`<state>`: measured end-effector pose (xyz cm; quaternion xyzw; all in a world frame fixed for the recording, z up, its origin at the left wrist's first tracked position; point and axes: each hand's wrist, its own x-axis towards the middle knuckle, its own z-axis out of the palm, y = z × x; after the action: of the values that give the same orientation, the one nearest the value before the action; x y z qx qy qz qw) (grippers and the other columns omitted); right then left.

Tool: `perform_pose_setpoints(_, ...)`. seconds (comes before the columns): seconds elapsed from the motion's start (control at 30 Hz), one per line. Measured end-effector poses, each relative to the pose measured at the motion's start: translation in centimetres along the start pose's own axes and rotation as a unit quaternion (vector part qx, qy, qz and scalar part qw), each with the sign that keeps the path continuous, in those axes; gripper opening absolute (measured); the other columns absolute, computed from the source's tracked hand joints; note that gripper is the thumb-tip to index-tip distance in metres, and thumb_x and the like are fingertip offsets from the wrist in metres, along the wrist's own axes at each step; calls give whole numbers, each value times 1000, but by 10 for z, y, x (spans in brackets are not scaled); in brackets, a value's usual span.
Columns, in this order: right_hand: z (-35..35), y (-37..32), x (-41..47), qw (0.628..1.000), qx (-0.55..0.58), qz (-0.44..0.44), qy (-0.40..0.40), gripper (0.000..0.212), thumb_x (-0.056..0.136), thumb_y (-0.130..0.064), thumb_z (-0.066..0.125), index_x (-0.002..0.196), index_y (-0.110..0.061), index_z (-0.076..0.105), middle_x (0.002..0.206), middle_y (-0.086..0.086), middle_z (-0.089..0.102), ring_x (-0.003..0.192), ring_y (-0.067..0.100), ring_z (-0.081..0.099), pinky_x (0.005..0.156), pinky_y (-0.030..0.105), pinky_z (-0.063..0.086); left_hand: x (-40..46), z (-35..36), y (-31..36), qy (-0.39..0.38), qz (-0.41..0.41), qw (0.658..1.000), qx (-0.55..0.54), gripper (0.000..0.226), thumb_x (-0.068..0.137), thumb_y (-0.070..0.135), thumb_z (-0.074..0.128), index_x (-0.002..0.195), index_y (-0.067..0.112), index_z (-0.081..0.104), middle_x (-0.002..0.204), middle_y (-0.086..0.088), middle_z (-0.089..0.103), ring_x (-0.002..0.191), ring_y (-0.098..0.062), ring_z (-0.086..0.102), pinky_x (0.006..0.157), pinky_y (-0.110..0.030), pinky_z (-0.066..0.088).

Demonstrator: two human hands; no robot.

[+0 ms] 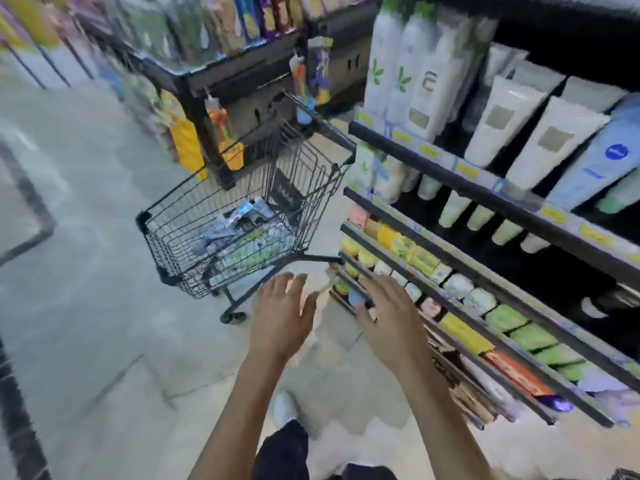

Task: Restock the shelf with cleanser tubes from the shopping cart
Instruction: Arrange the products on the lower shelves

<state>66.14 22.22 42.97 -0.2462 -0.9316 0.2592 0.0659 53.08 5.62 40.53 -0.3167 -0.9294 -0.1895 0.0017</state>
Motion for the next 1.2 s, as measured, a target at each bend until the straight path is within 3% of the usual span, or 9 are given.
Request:
perform_pose_setpoints(0.13,32,-44,39,999,0,-37,-33,48,104,-39,57,149,-22,54,159,-1,45,151,22,33,124,43,29,5,-16,-56,13,-59,998,7,49,99,48,45,130,16,64,120,-10,64,108,-39,60,94,-50,50)
perform_pose_setpoints(0.27,66,-87,80,995,3,-62,-75,52,104,-51,43,147,-25,55,156,0,48,150,25,36,121,48,32,16,-31,-112,27,-99,995,1,48,99,49,42,126,16,65,115,-9,65,103,-38,61,90,-49,50)
perform_pose_setpoints(0.4,90,-135,113,994,5,-74,-85,50,105,-47,48,148,-23,54,155,0,48,146,23,39,118,47,36,35,-39,-162,33,-121,992,0,39,98,44,53,126,20,64,118,-7,65,106,-36,60,91,-47,49)
perform_pose_setpoints(0.5,105,-159,135,993,11,-71,-95,49,105,-46,49,149,-26,54,155,-2,47,146,20,38,119,47,36,52,-42,-190,32,-131,991,-7,42,96,45,47,123,18,65,115,-6,65,103,-35,61,88,-46,49)
perform_pose_setpoints(0.67,125,-173,174,992,16,-56,-111,48,104,-47,49,147,-26,55,153,-5,50,144,17,39,118,45,38,88,-38,-216,-3,-144,990,-14,47,97,46,41,127,19,63,118,-7,64,110,-35,59,94,-47,47)
perform_pose_setpoints(0.87,150,-174,245,988,12,-50,-143,46,106,-41,50,148,-25,53,153,-5,50,143,15,39,118,37,36,144,-15,-250,-22,-153,988,-18,38,100,42,54,132,21,60,124,-5,63,115,-32,58,98,-45,45)
perform_pose_setpoints(1.2,199,-193,416,960,-14,-97,-261,44,106,-37,52,148,-22,54,153,-1,49,144,20,39,115,34,33,256,19,-303,-100,-255,962,-22,43,101,39,53,139,19,55,132,-6,59,123,-31,54,105,-48,44)
